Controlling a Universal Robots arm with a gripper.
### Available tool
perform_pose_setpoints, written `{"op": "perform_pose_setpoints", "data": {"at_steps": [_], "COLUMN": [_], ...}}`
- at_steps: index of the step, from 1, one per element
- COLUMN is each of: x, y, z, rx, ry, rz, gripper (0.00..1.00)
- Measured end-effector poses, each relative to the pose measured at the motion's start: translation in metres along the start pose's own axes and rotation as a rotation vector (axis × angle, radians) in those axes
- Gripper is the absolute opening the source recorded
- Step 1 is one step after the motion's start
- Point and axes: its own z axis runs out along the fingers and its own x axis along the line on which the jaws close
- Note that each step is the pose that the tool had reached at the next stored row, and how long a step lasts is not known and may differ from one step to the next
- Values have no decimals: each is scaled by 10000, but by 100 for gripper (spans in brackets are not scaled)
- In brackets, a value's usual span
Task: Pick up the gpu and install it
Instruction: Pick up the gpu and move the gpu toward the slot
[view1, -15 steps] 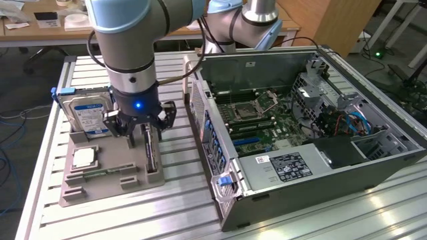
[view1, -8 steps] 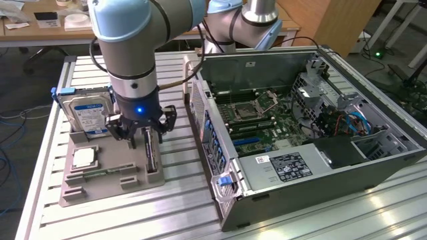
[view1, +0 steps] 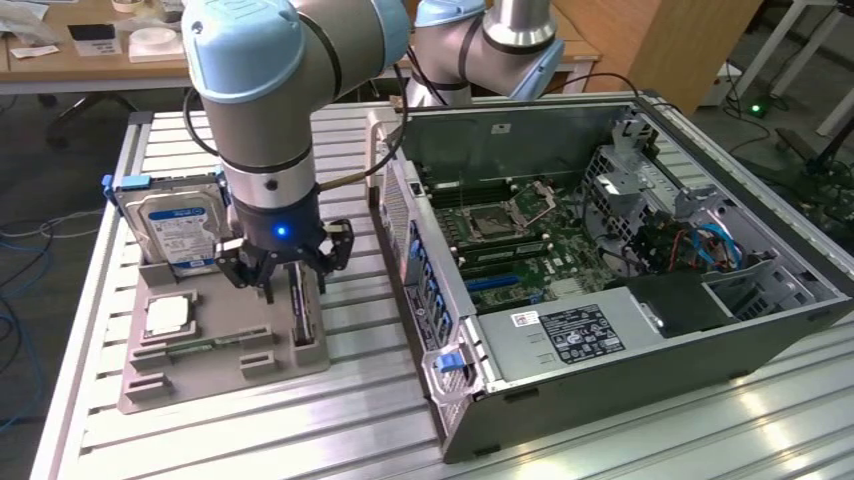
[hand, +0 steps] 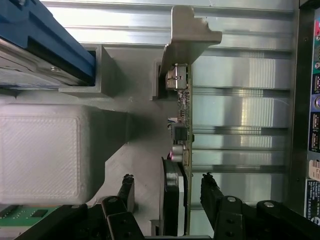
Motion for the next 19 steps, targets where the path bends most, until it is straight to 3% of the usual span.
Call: {"op": "perform_pose_setpoints", "data": {"at_steps": [19], "x": [0], "y": [-6], "z": [16], "rx": [4], "ry": [-13], "rz": [292], "gripper": [65]}}
